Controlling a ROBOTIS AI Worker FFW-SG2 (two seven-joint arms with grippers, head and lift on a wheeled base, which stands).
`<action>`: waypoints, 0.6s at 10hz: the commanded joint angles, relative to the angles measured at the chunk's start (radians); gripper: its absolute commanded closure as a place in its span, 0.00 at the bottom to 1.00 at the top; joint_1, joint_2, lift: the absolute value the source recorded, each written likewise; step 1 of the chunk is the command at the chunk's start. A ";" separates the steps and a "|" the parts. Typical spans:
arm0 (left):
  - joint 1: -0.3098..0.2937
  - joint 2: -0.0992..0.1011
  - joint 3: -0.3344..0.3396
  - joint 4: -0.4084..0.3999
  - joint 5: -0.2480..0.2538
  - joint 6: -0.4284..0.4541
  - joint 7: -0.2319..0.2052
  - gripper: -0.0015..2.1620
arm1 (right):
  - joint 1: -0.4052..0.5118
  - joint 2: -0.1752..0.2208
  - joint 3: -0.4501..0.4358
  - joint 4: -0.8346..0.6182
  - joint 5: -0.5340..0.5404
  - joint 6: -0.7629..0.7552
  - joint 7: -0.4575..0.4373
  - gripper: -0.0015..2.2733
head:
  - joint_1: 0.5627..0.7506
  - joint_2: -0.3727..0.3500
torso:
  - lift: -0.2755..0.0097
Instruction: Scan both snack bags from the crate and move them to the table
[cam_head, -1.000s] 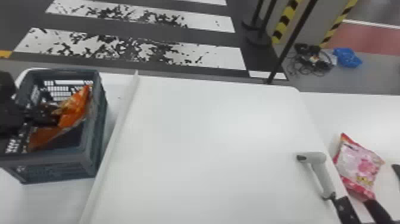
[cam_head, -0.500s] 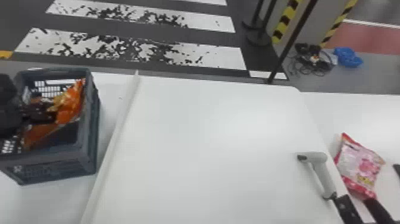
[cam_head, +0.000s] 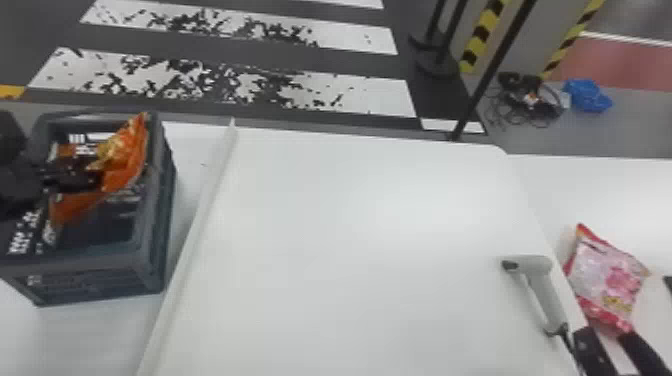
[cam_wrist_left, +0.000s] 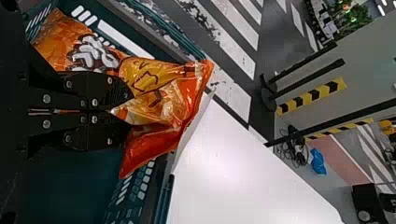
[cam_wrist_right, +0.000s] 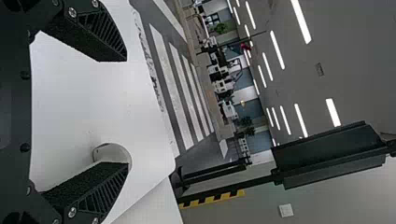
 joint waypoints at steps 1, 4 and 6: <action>-0.002 0.001 0.020 -0.019 0.027 -0.008 0.001 0.98 | 0.002 0.001 -0.003 -0.010 -0.003 0.008 0.000 0.06 | 0.70 0.28 | 0.66; 0.006 0.001 0.038 -0.079 0.047 0.075 -0.019 0.98 | 0.005 0.001 -0.017 -0.025 -0.025 0.048 0.002 0.06 | 0.70 0.25 | 0.66; 0.029 -0.009 0.040 -0.071 0.036 0.069 -0.018 0.98 | 0.005 0.001 -0.020 -0.025 -0.026 0.054 0.003 0.06 | 0.70 0.25 | 0.66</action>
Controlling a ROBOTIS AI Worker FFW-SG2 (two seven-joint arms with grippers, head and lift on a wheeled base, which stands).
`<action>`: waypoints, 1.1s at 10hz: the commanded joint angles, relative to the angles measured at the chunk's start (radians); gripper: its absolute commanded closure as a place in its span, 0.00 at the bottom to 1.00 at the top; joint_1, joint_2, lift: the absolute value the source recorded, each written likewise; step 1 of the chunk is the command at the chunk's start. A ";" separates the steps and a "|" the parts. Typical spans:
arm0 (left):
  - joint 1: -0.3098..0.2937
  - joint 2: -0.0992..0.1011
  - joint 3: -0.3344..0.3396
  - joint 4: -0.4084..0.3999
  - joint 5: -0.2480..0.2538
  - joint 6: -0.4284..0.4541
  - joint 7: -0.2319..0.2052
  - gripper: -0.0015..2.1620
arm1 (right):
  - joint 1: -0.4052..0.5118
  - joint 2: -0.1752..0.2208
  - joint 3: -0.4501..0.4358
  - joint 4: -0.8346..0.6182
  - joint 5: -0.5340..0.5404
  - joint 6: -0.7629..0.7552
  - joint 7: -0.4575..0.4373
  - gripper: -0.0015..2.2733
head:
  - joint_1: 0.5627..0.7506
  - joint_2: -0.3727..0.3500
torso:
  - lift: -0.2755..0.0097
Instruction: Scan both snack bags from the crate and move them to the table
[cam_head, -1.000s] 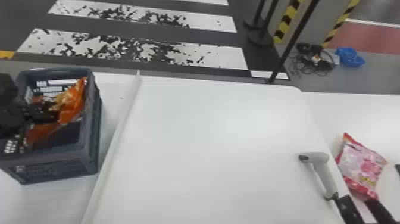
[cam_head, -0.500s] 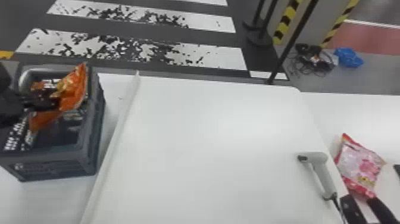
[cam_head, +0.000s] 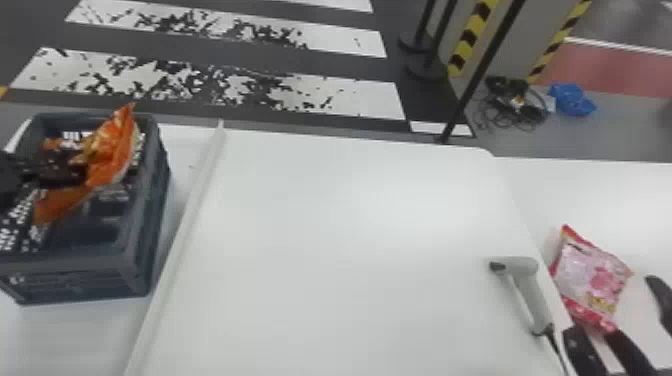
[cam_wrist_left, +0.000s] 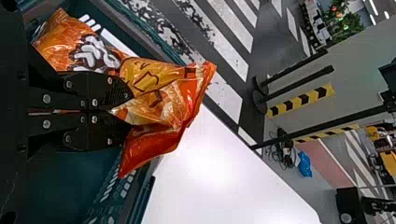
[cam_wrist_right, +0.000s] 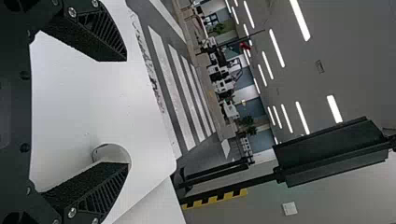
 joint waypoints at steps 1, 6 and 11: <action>0.021 -0.005 0.007 -0.017 0.004 -0.002 -0.001 0.98 | 0.000 0.001 -0.003 0.000 0.000 0.012 0.000 0.06 | 0.70 0.25 | 0.66; 0.110 -0.007 0.121 -0.211 0.047 0.053 0.008 0.98 | -0.002 0.001 -0.014 -0.001 -0.016 0.021 0.006 0.06 | 0.70 0.21 | 0.66; 0.061 -0.061 0.193 -0.312 0.145 0.072 -0.009 0.98 | 0.003 0.001 -0.017 -0.028 -0.019 0.027 0.006 0.06 | 0.70 0.17 | 0.66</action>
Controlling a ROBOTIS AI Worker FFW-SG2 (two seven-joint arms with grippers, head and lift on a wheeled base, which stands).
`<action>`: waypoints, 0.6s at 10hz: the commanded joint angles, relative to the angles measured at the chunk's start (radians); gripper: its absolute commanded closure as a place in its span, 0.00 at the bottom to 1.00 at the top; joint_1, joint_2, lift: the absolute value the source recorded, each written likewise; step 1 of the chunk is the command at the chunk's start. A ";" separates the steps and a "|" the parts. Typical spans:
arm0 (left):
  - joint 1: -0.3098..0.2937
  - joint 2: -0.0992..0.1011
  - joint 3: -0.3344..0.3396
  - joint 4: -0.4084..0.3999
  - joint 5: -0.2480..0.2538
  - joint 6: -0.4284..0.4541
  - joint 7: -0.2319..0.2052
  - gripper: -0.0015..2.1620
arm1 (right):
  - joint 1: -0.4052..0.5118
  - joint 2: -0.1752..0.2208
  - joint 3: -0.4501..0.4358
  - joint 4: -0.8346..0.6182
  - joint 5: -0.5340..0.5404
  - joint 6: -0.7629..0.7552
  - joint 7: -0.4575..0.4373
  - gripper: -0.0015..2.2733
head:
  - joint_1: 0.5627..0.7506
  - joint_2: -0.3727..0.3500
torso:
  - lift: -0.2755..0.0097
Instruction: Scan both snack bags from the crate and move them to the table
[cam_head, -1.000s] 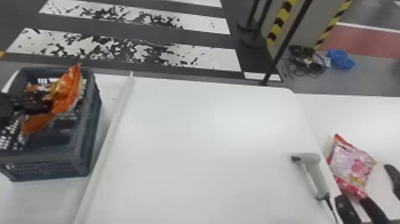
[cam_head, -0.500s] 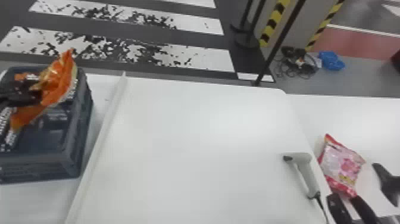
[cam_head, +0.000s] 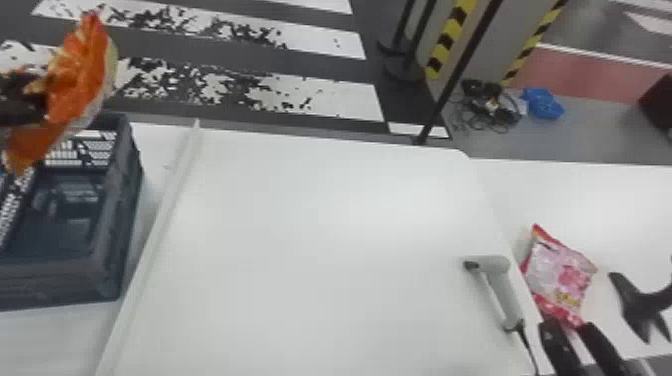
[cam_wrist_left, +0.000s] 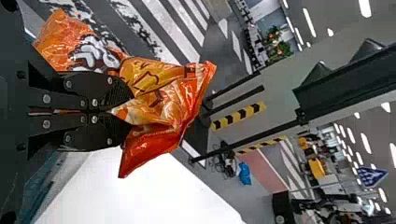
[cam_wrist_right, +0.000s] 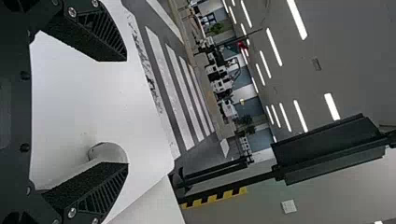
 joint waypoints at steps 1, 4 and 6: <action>-0.041 -0.038 -0.020 -0.013 0.010 -0.003 -0.015 0.98 | 0.008 0.001 0.000 -0.024 0.001 0.009 -0.001 0.06 | 0.70 0.15 | 0.66; -0.135 -0.116 -0.146 -0.008 -0.007 -0.006 -0.059 0.98 | 0.016 0.001 -0.005 -0.032 0.000 0.009 0.001 0.06 | 0.70 0.07 | 0.66; -0.182 -0.180 -0.242 0.030 -0.048 -0.015 -0.081 0.98 | 0.017 0.001 -0.008 -0.030 0.000 0.012 0.001 0.06 | 0.70 0.03 | 0.66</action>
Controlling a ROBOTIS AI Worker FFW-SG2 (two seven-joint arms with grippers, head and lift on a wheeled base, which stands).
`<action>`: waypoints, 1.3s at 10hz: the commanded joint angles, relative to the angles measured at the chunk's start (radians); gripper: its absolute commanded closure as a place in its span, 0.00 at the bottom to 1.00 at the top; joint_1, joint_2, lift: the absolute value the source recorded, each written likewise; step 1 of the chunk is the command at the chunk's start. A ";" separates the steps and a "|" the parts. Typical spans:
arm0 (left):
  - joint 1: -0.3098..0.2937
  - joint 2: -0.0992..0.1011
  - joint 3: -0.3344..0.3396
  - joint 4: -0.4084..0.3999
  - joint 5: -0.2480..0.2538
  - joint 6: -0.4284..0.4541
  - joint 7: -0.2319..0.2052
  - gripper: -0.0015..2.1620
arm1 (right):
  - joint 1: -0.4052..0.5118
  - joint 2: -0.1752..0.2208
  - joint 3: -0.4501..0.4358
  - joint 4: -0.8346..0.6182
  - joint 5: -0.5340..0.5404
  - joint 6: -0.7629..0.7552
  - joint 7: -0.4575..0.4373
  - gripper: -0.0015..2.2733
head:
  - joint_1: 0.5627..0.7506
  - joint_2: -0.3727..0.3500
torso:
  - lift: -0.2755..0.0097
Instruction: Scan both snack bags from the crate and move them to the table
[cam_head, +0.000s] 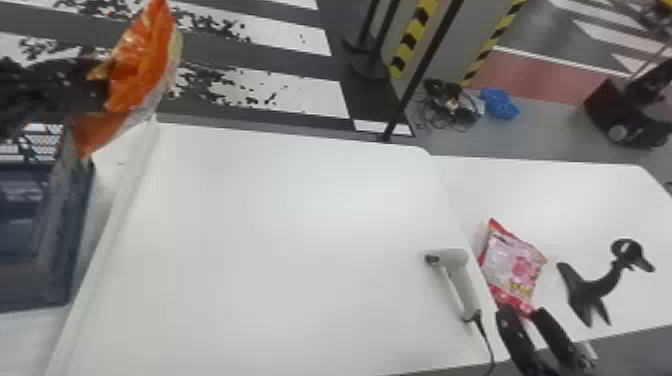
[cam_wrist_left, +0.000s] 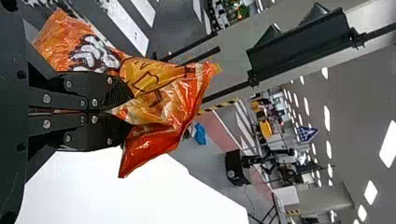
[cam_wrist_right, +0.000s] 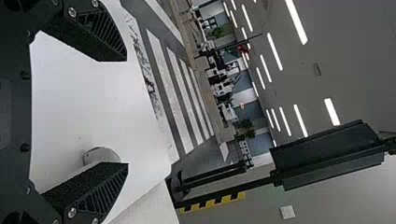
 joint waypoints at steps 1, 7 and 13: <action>-0.028 -0.058 -0.082 0.046 -0.053 -0.025 -0.012 0.98 | -0.001 0.001 0.000 0.004 0.000 -0.003 -0.002 0.06 | 0.70 0.03 | 0.66; -0.219 -0.412 -0.460 0.576 -0.337 -0.299 -0.043 0.98 | -0.006 0.001 -0.013 -0.009 -0.028 0.040 0.002 0.06 | 0.70 0.03 | 0.66; -0.258 -0.551 -0.693 0.927 -0.423 -0.455 0.006 0.98 | -0.047 0.001 -0.024 -0.009 -0.046 0.117 0.005 0.06 | 0.70 0.03 | 0.66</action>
